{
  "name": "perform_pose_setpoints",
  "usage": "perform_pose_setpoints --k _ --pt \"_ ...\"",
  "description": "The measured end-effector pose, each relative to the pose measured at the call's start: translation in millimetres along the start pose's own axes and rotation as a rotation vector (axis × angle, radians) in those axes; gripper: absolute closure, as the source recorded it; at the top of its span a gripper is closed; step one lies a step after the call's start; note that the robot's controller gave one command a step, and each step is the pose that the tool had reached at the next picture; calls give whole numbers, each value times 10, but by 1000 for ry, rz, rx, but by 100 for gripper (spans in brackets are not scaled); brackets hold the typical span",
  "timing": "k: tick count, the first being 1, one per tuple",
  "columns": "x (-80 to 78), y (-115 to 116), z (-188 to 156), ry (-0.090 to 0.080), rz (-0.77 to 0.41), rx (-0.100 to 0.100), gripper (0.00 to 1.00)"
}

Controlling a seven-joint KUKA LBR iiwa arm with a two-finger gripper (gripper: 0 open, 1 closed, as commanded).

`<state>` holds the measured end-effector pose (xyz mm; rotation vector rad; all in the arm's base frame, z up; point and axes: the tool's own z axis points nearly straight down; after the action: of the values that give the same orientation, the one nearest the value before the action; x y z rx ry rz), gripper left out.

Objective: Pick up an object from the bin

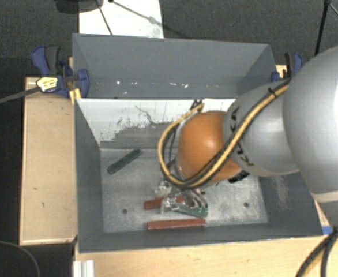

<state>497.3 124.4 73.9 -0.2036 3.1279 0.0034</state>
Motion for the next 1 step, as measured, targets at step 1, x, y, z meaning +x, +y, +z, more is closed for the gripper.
perform_pose_setpoints --k 1 --pt "0 0 0 0 2 0 100"
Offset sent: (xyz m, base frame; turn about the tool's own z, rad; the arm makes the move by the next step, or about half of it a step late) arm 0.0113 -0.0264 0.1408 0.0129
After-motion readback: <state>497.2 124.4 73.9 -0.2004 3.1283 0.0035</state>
